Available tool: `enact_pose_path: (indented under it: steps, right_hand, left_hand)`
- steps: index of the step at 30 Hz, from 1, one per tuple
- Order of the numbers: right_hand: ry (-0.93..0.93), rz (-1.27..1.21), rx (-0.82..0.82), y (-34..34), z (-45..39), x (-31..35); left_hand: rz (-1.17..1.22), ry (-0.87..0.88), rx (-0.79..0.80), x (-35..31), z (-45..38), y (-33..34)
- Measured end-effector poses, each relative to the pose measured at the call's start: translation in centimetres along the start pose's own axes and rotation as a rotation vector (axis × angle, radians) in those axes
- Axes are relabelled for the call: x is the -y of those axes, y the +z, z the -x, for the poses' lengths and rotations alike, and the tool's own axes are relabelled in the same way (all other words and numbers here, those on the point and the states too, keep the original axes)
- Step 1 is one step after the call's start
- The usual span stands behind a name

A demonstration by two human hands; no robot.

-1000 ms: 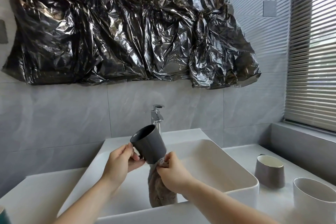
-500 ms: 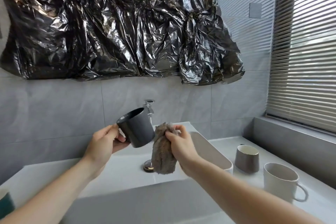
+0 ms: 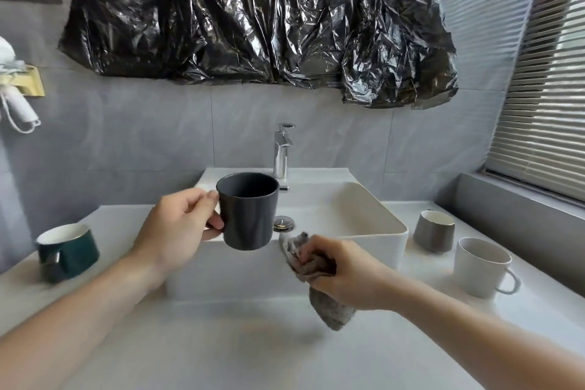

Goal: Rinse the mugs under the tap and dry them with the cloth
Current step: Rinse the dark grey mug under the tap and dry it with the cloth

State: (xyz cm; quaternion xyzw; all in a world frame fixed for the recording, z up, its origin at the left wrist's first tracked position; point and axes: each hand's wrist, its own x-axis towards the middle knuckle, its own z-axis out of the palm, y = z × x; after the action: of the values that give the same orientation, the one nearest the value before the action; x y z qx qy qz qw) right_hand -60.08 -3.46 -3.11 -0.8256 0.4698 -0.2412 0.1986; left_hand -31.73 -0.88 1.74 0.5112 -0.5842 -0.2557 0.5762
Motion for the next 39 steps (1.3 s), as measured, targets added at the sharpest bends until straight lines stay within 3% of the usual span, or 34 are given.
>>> enact_pose_path:
  steps: [5, 8, 14, 21, 25, 32, 39]
  right_hand:
    - [-0.056, 0.166, 0.117, 2.0, 2.1, -0.6]
    - [-0.020, 0.196, 0.047, 1.5, 3.6, -1.0]
    - [0.050, -0.260, -0.086, -1.2, 7.1, -0.7]
    - [0.133, -0.545, -0.229, -2.5, 10.2, -3.8]
    - [0.167, -0.493, -0.384, -3.3, 12.6, -6.9]
    - [0.358, -0.409, -0.630, -6.0, 16.7, -14.3]
    - [0.553, -0.351, -0.716, -7.6, 18.5, -19.5]
  left_hand:
    - [-0.001, -0.039, 0.067, 0.6, 3.7, 1.2]
    - [0.024, -0.063, 0.121, 0.8, 5.0, 2.2]
    - [0.075, -0.085, 0.265, 1.1, 6.0, 6.0]
    - [0.168, -0.092, 0.476, 0.3, 7.1, 13.6]
    - [0.133, -0.078, 0.592, -0.5, 7.8, 17.9]
    - [-0.095, 0.067, 0.611, -1.1, 7.1, 21.7]
    - [-0.204, 0.060, 0.658, 0.3, 7.0, 21.5]
